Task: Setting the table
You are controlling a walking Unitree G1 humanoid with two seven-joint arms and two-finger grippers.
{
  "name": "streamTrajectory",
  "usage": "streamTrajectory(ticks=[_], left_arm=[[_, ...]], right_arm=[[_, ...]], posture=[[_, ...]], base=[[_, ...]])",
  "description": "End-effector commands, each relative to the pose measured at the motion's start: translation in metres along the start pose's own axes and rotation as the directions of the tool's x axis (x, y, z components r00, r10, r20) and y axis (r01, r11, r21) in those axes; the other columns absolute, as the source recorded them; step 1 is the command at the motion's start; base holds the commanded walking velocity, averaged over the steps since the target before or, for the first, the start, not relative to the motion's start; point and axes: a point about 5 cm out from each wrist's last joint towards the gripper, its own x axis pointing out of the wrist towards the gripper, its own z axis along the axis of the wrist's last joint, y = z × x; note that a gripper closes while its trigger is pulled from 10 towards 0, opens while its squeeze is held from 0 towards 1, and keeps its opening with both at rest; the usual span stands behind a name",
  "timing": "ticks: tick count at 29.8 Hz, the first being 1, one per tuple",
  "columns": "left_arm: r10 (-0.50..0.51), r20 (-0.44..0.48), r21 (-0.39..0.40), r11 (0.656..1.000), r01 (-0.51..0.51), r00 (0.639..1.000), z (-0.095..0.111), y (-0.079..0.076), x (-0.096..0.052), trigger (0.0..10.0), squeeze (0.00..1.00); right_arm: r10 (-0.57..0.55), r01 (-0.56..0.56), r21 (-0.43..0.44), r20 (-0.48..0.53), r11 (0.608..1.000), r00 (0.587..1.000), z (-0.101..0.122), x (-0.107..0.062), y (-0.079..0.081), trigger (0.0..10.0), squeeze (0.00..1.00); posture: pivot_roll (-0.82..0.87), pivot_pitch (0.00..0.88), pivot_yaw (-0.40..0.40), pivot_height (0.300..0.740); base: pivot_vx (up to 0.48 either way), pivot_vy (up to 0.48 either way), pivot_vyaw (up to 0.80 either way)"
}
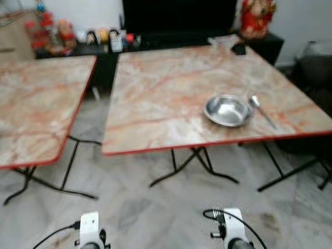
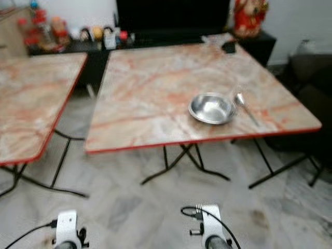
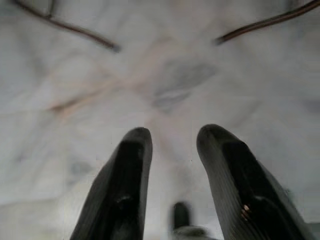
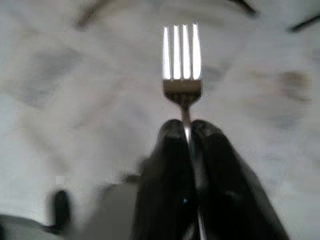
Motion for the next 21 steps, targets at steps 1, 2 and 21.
streamTrajectory(ticks=[1,2,21], left_arm=[[0.034,-0.015,0.010,0.999,-0.034,0.999,-0.0028,0.0138,-0.0007,10.0,0.00],[0.034,-0.016,0.010,0.999,-0.034,0.999,-0.0029,0.0137,-0.0007,10.0,0.00],[0.040,-0.047,0.061,0.997,-0.037,0.998,-0.0074,0.0137,-0.0014,10.0,0.00]], right_arm=[[0.023,-0.023,-0.014,0.036,1.000,0.999,0.0121,0.0026,0.0100,10.0,0.00],[0.023,-0.023,-0.015,0.035,1.000,0.999,0.0116,0.0025,0.0100,10.0,0.00],[-0.011,0.013,-0.055,0.043,0.998,0.999,0.0118,0.0022,0.0065,10.0,0.00]], posture=[[-0.04,0.000,0.020,0.740],[-0.05,0.000,0.020,0.740],[-0.05,0.000,0.020,0.740]], base=[[0.382,0.000,0.00],[0.382,0.000,0.00],[0.061,-0.027,0.09]])
